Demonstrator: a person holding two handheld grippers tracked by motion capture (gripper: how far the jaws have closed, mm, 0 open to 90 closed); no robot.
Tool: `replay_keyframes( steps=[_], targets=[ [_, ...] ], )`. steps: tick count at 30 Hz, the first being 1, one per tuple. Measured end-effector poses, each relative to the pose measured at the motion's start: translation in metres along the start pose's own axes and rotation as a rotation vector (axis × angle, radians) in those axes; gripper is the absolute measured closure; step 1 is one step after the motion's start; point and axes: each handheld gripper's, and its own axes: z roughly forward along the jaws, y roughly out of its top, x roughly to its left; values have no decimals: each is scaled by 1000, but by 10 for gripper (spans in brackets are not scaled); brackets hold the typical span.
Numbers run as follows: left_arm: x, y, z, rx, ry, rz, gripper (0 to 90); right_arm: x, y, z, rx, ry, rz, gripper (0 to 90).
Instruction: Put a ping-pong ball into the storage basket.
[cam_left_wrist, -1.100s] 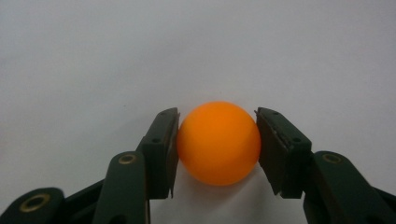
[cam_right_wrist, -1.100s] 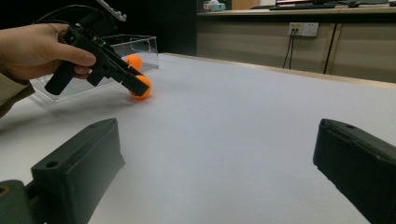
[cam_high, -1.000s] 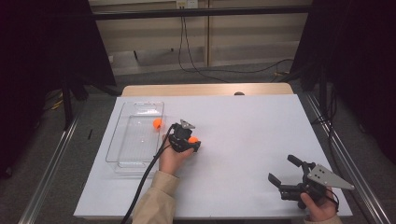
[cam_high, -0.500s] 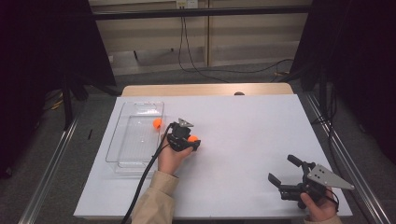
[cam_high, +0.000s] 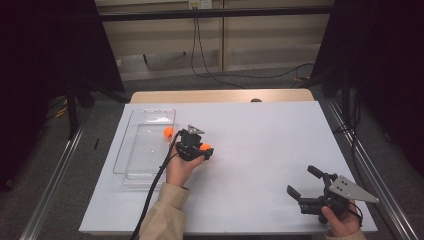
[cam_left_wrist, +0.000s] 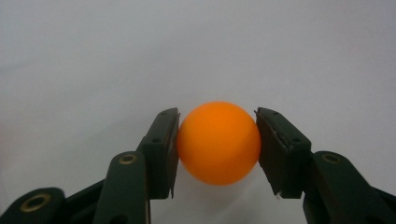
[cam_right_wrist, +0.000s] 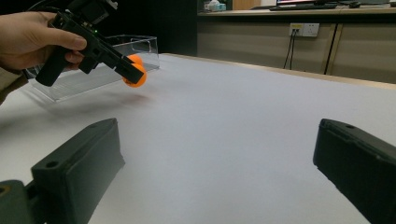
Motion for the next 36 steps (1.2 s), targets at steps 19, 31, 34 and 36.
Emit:
replay_keyframes(
  steps=[19, 31, 34, 36],
  targets=[
    [5, 4, -18, -34, -5, -32, 510, 0, 1, 1, -4, 3, 1, 7],
    [6, 8, -27, -37, -13, -36, 510, 0, 1, 0, -6, 3, 4, 7],
    [7, 9, -29, -39, -16, -39, 510, 0, 1, 0, -6, 3, 4, 7],
    [7, 9, -30, -39, -19, -41, 510, 0, 1, 0, -6, 3, 4, 7]
  ],
)
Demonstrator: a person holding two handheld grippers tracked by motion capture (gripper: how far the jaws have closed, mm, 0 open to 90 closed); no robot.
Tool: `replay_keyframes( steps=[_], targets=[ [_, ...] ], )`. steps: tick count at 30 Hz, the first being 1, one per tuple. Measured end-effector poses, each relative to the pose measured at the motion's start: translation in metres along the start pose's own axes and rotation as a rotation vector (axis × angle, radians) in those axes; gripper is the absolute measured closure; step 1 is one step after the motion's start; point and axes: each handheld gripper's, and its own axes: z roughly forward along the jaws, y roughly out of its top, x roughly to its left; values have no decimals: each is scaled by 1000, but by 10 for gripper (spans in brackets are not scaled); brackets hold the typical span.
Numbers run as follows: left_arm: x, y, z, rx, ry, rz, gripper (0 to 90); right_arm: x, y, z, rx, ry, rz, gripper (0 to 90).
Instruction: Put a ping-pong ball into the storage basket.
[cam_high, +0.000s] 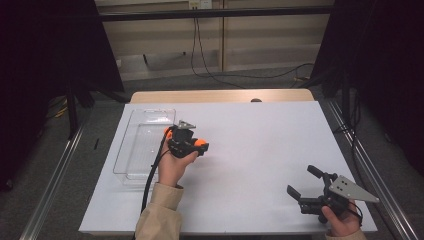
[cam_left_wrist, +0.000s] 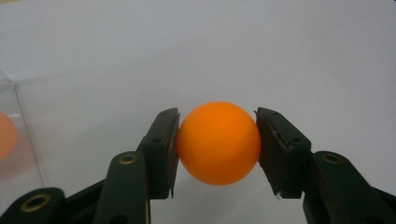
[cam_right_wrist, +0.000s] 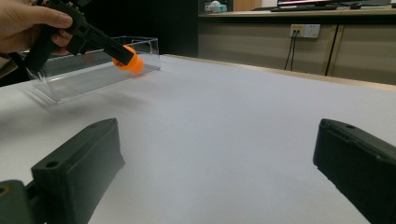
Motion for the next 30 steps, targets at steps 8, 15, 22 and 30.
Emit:
replay_keyframes(
  steps=[8, 15, 22, 30],
  targets=[
    [1, 1, -2, 11, -1, 0, 510, 0, 0, 0, 0, 0, 0, 7],
    [4, 2, -6, 14, 5, -7, 510, 0, 0, 0, 0, 1, 1, 7],
    [6, 2, -10, 1, 5, -18, 510, 0, 0, 0, 1, 2, -2, 7],
    [8, 2, -14, 2, 11, -25, 510, 0, 0, 0, 0, 1, 1, 7]
  ],
)
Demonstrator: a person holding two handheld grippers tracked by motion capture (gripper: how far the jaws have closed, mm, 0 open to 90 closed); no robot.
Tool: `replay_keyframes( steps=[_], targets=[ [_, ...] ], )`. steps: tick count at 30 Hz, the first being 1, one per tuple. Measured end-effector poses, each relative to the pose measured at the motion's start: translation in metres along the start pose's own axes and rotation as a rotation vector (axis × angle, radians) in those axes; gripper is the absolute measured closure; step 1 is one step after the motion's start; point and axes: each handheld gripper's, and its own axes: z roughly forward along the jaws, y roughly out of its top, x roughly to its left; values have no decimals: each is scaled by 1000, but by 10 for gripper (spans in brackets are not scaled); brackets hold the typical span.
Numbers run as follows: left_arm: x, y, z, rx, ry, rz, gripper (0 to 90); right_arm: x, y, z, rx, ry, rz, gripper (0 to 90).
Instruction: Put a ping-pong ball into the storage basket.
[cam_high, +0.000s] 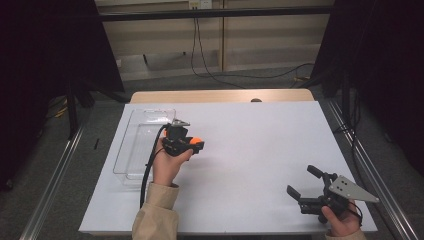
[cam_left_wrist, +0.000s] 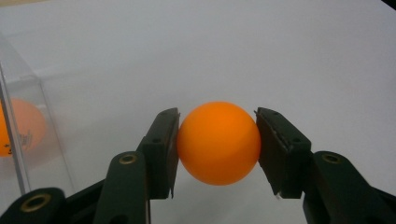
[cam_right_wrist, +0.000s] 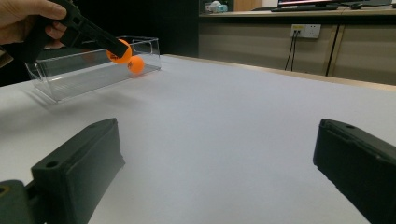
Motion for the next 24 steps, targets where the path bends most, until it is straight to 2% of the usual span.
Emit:
replay_keyframes(
  steps=[15, 17, 24],
  targets=[
    [5, 0, -7, -17, 0, -25, 510, 0, 0, 0, 0, 0, -4, 7],
    [7, 0, -9, -14, 4, -16, 511, -1, 0, 0, 0, 0, -4, 7],
    [7, 1, -10, -16, 6, -23, 510, 0, 0, -1, 0, 0, -4, 7]
  ],
)
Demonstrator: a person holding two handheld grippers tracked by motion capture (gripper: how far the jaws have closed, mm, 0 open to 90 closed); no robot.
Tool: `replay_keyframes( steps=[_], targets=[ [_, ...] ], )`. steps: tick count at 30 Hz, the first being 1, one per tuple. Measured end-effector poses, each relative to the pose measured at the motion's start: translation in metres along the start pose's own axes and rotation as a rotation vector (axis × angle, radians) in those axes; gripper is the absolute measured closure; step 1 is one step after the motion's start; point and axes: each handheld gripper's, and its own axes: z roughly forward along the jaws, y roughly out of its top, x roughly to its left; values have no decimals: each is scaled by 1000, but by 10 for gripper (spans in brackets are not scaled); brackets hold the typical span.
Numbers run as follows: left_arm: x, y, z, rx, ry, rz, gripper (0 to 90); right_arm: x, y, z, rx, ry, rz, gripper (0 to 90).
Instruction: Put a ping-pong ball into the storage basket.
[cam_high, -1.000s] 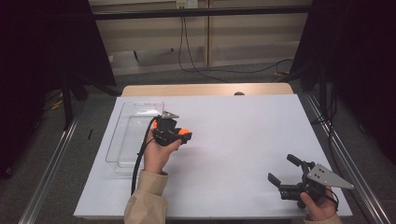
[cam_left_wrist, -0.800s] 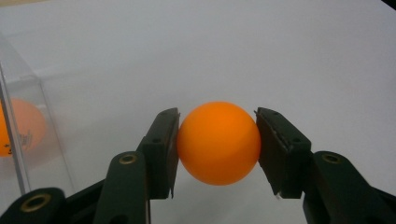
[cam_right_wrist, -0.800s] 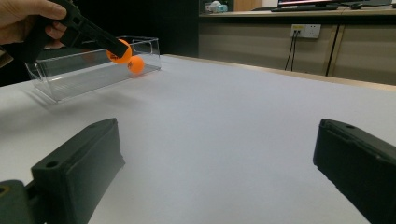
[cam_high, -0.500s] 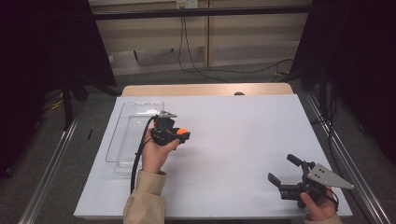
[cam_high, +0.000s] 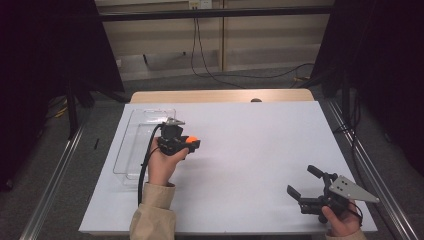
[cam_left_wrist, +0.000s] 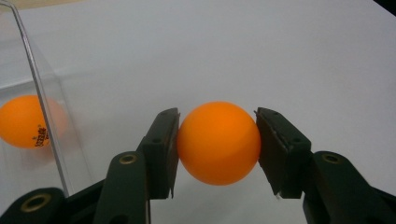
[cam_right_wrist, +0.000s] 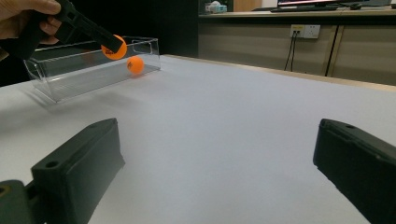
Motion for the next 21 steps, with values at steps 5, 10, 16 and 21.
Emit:
replay_keyframes(
  steps=[5, 10, 16, 21],
  targets=[
    [2, 0, -3, 5, 6, 7, 510, 0, 0, 0, -2, -1, 1, 7],
    [3, 1, -5, -3, 7, 1, 510, 0, 0, 0, -3, 2, -2, 7],
    [4, 1, -7, -5, 13, 5, 510, 0, 0, 0, -3, 1, -2, 7],
    [5, 1, -8, -4, 18, 10, 510, 0, 0, 0, -3, 1, 0, 7]
  ],
)
